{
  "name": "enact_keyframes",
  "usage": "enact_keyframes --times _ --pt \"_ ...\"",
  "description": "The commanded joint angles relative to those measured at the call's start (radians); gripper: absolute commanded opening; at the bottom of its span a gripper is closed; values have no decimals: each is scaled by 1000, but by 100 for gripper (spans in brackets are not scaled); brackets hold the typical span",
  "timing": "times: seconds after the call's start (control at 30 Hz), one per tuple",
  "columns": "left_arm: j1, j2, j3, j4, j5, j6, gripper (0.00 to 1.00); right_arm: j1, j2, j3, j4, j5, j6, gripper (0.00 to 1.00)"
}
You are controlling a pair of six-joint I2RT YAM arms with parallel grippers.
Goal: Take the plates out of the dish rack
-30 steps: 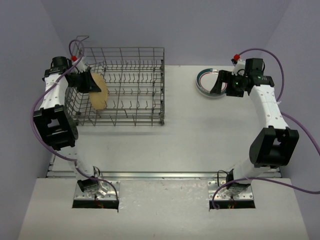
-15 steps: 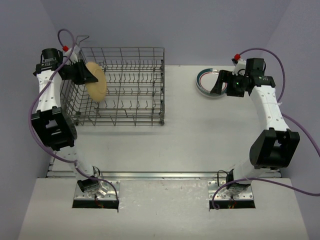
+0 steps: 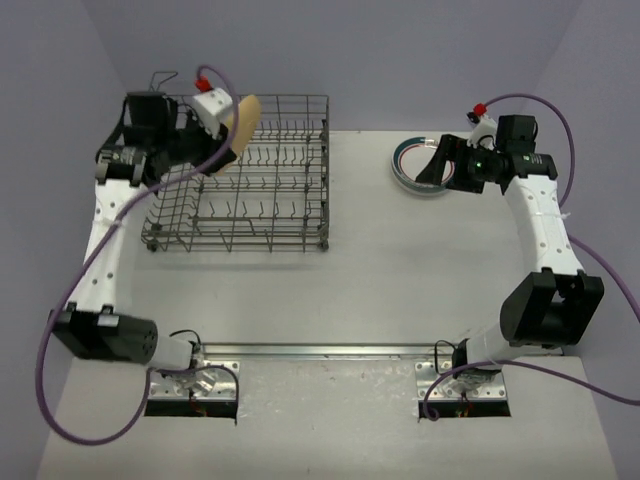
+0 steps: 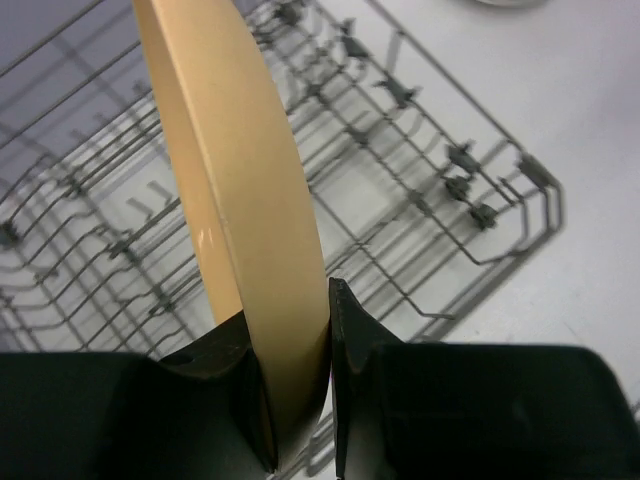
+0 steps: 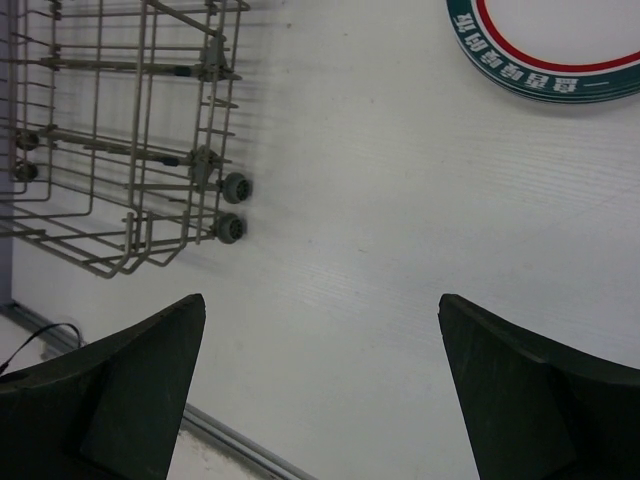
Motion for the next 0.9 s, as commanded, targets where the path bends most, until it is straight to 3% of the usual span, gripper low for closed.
enact_keyframes --times 0.0,0.07,0.2,0.33,0.37,0.43,0.53,0.67,0.87 --pt "-312 -315 -321 258 -308 424 0 -3 -51 56 16 -170 90 99" --pt "-477 -472 -549 354 -435 560 0 -5 -54 58 18 -230 124 99" --pt "-701 -672 -865 519 -596 879 0 -5 -53 17 53 -390 213 99" --pt "-754 -850 -1116 580 -567 1294 0 5 -43 -48 81 -478 252 99" --pt "-754 -877 -1152 601 -549 1316 0 5 -42 -60 83 -479 253 99" --pt "-754 -927 -1210 607 -481 1484 0 45 -57 -104 101 -454 238 99" --pt "-754 -938 -1232 612 -408 1582 0 119 -66 -135 109 -417 211 99" --pt "-754 -915 -1247 620 -358 1649 0 285 -68 -140 106 -357 166 99" --pt "-754 -907 -1247 606 -307 1691 0 423 -22 -88 68 -305 88 97"
